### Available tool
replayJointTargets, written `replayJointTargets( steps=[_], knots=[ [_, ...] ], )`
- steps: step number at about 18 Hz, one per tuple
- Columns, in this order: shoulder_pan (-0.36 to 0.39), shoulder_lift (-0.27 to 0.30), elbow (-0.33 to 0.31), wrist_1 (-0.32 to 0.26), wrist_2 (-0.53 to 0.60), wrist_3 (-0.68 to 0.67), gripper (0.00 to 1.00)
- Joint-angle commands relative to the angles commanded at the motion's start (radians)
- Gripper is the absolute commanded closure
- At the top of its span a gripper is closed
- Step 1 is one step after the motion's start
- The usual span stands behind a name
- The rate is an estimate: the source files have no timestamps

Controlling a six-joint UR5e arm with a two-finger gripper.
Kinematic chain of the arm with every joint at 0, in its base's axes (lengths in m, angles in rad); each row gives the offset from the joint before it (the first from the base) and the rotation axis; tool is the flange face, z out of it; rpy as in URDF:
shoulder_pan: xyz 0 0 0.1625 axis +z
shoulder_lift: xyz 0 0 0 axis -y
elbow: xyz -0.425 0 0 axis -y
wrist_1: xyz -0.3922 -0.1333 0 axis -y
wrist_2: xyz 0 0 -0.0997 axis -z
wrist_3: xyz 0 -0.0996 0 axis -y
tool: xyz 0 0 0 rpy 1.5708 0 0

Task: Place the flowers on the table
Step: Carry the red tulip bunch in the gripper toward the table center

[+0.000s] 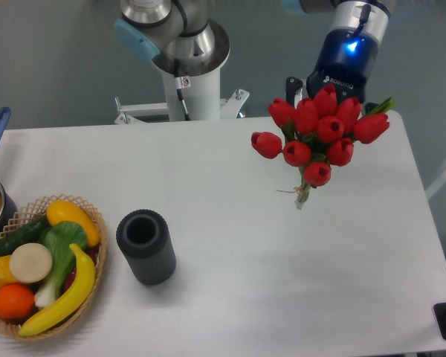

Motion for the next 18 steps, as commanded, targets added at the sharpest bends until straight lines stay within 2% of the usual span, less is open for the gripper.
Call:
replayJointTargets(
  steps=[14,18],
  knots=[
    [-0.009,0.018,-0.025,-0.003,0.011,-0.002,0.51],
    [-0.012,0.034,-0.040,-0.005,0.047,0.002,0.51]
  ],
)
